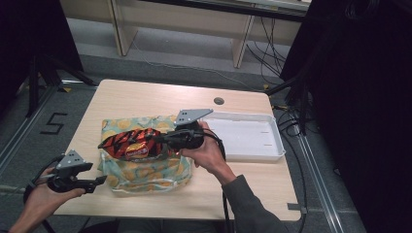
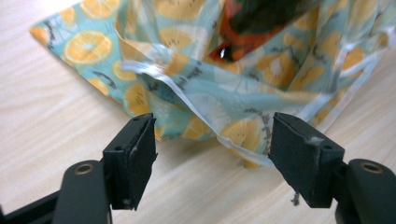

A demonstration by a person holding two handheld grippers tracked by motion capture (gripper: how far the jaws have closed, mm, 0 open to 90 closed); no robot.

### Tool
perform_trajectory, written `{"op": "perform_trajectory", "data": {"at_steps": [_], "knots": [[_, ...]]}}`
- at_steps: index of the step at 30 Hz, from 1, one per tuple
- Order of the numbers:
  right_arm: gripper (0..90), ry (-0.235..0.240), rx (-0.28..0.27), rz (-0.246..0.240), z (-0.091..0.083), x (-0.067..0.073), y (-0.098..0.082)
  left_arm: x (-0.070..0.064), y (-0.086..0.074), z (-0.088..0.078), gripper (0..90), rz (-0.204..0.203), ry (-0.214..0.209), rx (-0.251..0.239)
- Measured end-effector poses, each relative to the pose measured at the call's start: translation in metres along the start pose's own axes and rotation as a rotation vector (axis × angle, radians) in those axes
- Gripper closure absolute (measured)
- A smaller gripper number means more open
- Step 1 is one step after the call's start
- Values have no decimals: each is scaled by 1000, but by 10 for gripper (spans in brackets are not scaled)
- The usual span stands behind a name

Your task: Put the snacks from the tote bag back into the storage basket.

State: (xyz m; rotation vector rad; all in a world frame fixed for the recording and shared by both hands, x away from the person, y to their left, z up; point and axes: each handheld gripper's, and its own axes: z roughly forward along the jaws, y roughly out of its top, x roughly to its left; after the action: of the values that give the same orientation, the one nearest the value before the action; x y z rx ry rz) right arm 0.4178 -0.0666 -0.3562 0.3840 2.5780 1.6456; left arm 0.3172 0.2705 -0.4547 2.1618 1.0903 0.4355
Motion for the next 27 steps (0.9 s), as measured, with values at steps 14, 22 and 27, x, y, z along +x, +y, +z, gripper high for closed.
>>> {"op": "perform_trajectory", "data": {"at_steps": [14, 22, 27], "knots": [[900, 5, -84, -30, -10, 9, 30, 6, -4, 2, 287, 6, 15, 6], [900, -13, -99, -30, -31, 13, 40, 2, -4, 6, 286, 1, 16, -10], [900, -26, -124, -39, -48, 13, 45, 4, -5, 4, 286, 2, 17, -6]]}}
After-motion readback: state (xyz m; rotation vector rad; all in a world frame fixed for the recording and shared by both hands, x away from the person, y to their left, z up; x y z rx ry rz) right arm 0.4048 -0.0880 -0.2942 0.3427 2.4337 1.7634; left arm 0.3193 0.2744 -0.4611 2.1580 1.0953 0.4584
